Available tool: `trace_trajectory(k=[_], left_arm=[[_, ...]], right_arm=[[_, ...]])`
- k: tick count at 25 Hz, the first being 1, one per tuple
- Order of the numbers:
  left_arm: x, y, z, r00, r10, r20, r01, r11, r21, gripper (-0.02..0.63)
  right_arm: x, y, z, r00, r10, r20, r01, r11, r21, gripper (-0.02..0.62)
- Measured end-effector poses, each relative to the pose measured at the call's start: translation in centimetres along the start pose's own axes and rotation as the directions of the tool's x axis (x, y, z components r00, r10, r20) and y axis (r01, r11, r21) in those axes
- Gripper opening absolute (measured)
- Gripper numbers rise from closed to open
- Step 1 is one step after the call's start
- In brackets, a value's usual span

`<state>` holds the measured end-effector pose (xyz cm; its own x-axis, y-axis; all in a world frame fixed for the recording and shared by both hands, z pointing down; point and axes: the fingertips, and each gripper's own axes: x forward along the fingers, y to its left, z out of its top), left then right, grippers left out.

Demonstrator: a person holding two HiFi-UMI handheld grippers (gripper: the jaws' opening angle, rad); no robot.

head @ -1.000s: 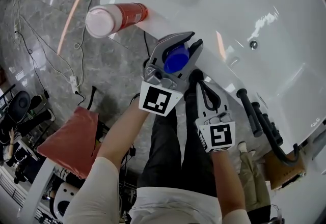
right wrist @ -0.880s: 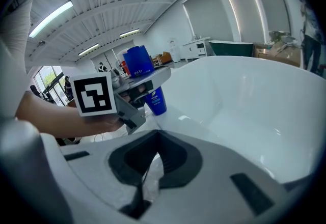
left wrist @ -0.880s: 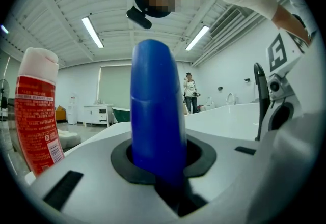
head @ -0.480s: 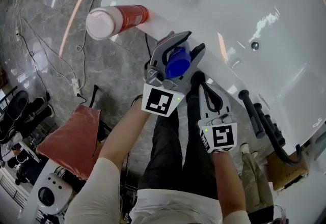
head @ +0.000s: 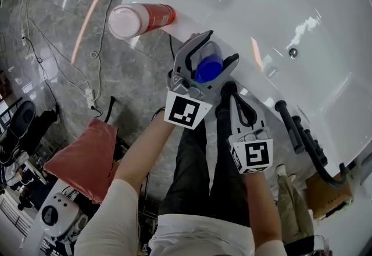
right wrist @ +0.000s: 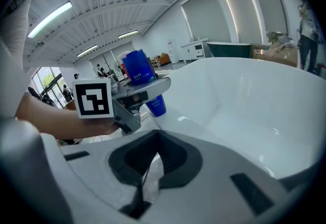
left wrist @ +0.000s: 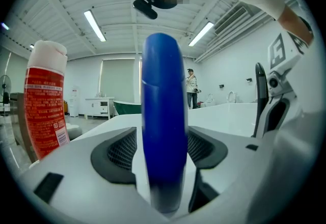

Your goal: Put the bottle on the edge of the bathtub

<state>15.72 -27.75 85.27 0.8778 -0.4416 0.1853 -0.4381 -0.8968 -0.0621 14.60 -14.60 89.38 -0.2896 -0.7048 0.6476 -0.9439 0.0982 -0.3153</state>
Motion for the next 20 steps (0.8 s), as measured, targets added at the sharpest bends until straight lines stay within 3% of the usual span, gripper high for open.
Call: trace_trajectory(k=[5,14,20], left_arm=[[-0.7,-0.1,-0.1,1.0,-0.006,-0.029,0.006,1.0,-0.01,0.308],[-4.1,0.5,1.6,0.997,-0.004,-0.082,0.003,1.0,-0.014,0.314],[-7.8,1.2,5.2,0.995,0.003,-0.096,-0.005,1.0,-0.026,0.313]], right_arm=[[-0.4,0.2,0.6,1.0,-0.004,0.011,0.004,1.0,-0.019,0.003],[-2.8,2.3,2.8,0.999,-0.023,0.038,0.024,0.999,-0.03,0.003],[-5.4,4.8,6.5,0.996,-0.035,0.085,0.039,0.998,-0.051,0.003]])
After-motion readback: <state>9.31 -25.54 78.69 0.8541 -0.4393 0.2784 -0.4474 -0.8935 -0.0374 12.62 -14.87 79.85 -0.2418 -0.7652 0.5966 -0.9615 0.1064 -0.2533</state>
